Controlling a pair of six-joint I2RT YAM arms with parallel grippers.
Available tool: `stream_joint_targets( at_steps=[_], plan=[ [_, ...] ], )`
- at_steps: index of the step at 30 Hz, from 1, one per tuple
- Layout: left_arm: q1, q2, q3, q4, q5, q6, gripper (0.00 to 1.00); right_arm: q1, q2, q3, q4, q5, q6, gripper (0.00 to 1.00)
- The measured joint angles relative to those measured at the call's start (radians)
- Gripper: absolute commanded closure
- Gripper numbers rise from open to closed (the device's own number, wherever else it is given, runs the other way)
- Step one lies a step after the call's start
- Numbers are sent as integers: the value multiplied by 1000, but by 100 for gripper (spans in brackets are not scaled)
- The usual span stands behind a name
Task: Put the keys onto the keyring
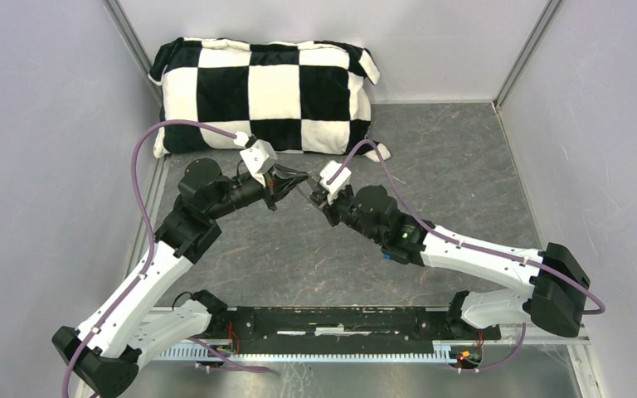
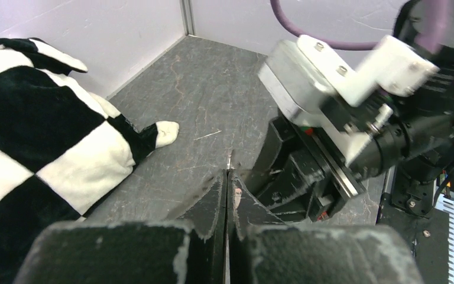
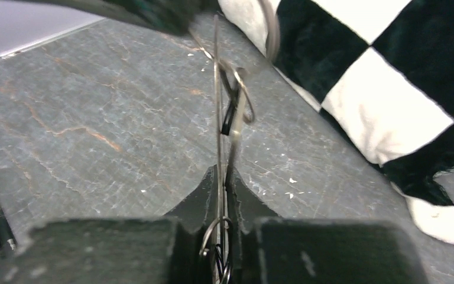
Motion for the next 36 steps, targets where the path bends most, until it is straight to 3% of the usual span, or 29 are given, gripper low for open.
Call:
stream_joint_targets(
  at_steps=[2,4,6,8,17,23,28,36],
  plan=[
    [0,-5,0,2,2,-1,93,-38,-6,-11,5,-61,31,97],
    [0,-5,0,3,3,0,65,-61,-18,-19,10,-137,66,94],
    [0,-9,0,3,2,-1,27,-85,-28,-21,9,-222,104,100],
    [0,-12,0,1,-3,9,2,-109,-34,-21,8,-314,146,100],
    [0,-47,0,-63,-93,200,0,-252,-61,-20,-78,-723,443,100],
    [0,-167,-9,-179,55,433,0,-343,-85,16,-156,-895,612,100],
    [0,-306,-100,-370,234,797,0,-401,-84,19,-132,-992,743,100],
    [-1,-439,-315,-509,280,1469,1,-410,-45,19,21,-1088,938,100]
  ],
)
